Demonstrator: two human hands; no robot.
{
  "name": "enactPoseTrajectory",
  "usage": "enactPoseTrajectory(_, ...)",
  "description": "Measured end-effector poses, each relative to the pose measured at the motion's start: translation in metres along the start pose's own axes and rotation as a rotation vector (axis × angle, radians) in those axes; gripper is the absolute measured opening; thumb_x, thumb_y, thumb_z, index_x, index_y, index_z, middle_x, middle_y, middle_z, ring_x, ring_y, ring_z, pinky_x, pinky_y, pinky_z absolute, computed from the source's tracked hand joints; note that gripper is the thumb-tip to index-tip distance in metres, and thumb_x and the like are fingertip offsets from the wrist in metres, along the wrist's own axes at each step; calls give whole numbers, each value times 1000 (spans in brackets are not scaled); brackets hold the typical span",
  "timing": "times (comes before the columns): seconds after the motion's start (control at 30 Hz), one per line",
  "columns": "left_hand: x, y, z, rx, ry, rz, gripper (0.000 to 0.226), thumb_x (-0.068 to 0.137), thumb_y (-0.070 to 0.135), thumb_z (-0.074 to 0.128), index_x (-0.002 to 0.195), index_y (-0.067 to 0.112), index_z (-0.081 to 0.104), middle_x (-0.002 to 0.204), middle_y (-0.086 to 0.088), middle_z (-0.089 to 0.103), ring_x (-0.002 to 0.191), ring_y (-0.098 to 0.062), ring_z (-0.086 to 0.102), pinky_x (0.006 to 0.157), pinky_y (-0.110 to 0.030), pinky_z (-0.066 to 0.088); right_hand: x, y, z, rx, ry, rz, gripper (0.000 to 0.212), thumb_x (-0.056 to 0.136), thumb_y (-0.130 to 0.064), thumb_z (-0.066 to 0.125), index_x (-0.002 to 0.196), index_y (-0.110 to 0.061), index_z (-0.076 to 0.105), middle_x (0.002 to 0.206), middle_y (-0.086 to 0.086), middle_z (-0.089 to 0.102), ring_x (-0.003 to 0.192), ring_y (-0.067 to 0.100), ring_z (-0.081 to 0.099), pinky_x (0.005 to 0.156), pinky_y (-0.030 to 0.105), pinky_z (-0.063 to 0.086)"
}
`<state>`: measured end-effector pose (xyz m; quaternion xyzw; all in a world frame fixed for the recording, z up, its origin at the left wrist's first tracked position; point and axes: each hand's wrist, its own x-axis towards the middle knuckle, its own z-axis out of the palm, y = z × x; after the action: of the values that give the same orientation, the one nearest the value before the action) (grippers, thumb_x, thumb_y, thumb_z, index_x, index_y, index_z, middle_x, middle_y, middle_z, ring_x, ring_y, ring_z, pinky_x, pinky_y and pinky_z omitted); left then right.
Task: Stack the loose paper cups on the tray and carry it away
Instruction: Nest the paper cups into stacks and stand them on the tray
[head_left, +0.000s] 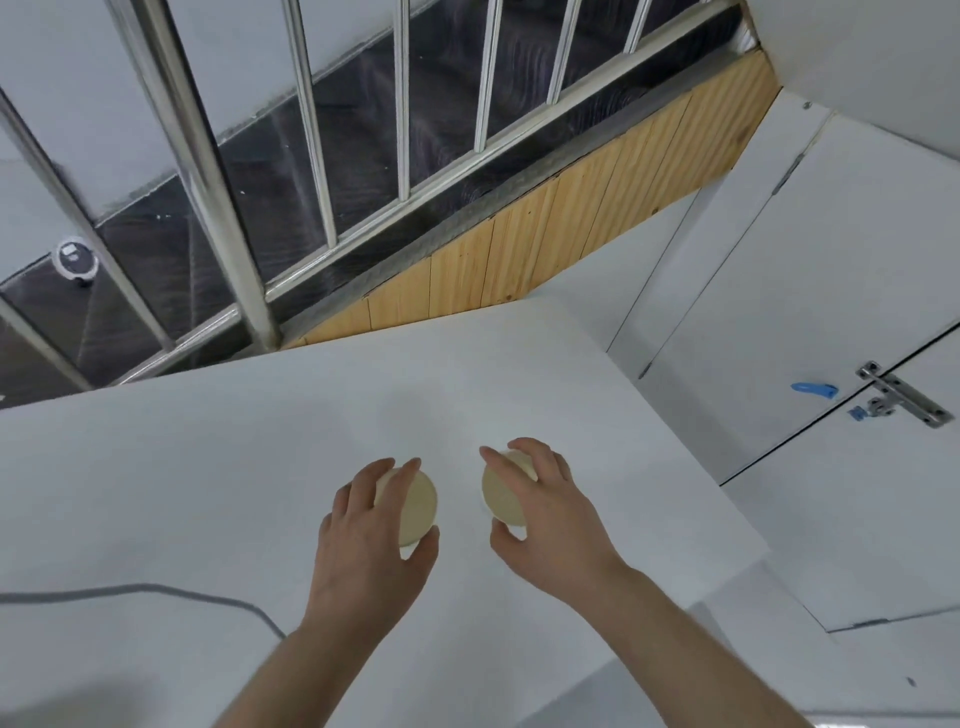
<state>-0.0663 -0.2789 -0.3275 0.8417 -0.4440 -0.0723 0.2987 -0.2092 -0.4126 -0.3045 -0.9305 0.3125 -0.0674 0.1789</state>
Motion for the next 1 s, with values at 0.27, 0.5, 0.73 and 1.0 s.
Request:
enactPoseTrajectory(0.27,-128,-19,-58,34,87,-27,67,76,31,72,136,27,44,138,1,45,121,-25,45,92,-43,48,-89,-70,18,36,0,-90,70,86,-27,60,148,-35,31,147,-6,24,135,16,25,81,27,52)
enactPoseTrajectory(0.5,-211,-41,-110,58,156,-88,66,77,33,70,136,31,41,138,6,42,121,-20,45,92,-32,45,-134,-143,24,115,-27,-224,70,86,-27,59,148,-38,29,147,-10,22,134,11,22,82,22,47)
enactPoseTrajectory(0.73,-254,-69,-154,56,217,-136,66,77,32,70,136,30,40,137,8,43,120,-17,43,90,-28,41,-156,-199,34,137,-42,-300,70,86,-26,59,148,-38,29,146,-10,23,134,11,23,81,24,48)
enactPoseTrajectory(1.0,-289,-129,-202,13,256,-180,67,77,25,73,137,28,43,136,8,42,122,-15,41,89,-21,35,-161,-283,68,133,-88,-345,68,86,-25,58,147,-37,31,145,-10,24,133,12,25,83,25,48)
